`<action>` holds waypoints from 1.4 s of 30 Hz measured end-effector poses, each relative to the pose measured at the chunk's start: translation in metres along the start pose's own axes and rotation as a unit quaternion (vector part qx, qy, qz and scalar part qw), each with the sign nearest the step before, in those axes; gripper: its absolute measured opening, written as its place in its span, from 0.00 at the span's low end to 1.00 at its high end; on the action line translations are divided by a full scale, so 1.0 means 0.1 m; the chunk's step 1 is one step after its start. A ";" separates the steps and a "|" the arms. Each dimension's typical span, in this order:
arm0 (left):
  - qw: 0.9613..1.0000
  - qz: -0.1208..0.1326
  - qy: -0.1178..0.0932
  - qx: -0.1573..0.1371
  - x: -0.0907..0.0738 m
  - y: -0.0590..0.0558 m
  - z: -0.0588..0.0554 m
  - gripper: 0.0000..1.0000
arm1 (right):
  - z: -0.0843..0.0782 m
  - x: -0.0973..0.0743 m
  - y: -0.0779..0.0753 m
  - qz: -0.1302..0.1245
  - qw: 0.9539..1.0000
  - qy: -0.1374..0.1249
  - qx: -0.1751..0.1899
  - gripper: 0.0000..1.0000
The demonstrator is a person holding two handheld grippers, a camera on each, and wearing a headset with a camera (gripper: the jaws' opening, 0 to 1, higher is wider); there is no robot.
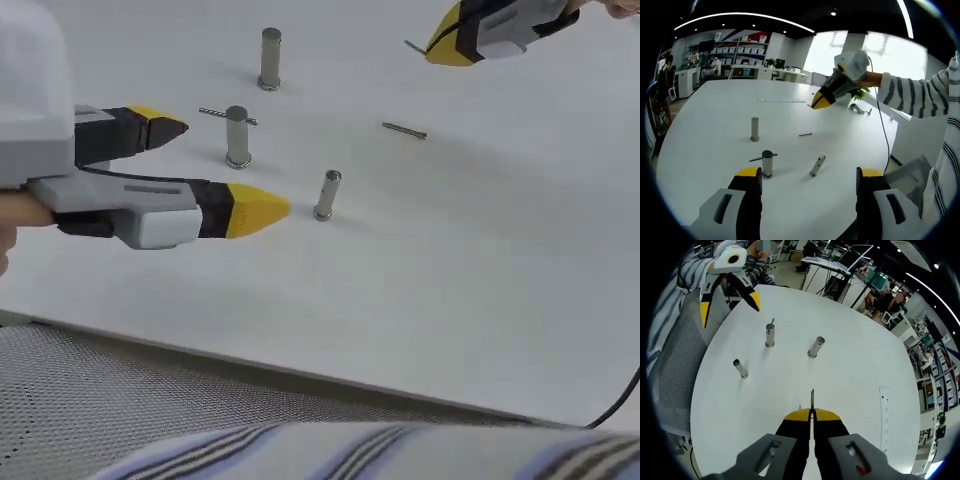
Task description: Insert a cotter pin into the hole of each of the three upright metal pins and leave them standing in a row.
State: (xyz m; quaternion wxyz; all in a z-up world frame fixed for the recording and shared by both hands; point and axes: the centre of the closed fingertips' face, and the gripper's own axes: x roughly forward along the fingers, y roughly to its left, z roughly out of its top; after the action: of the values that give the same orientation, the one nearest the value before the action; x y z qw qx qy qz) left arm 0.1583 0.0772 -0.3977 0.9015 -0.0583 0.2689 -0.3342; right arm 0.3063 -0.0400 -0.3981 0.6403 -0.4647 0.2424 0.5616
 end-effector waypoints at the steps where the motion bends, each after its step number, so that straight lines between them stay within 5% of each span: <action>1: 1.000 -0.005 0.000 0.002 0.02 -0.01 0.03 0.74 | 0.03 -0.02 0.02 -0.005 1.000 -0.006 -0.003 0.00; 11: 0.999 -0.035 -0.006 0.021 0.30 -0.07 0.27 0.70 | 0.19 -0.16 0.23 -0.031 0.999 -0.036 -0.021 0.00; 23: 0.996 -0.086 -0.030 -0.009 0.59 -0.21 0.56 0.54 | 0.36 -0.25 0.45 -0.058 0.996 -0.062 -0.040 0.00; 42: 0.989 -0.132 -0.010 -0.071 0.77 -0.35 0.62 0.21 | 0.51 -0.25 0.67 -0.092 0.991 -0.074 -0.067 0.00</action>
State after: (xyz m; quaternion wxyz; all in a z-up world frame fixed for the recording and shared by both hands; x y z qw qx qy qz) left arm 0.2195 -0.0037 -0.3698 0.8458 -0.1609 0.2730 -0.4293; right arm 0.2255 -0.0129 -0.3760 0.6728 -0.4842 0.1122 0.5480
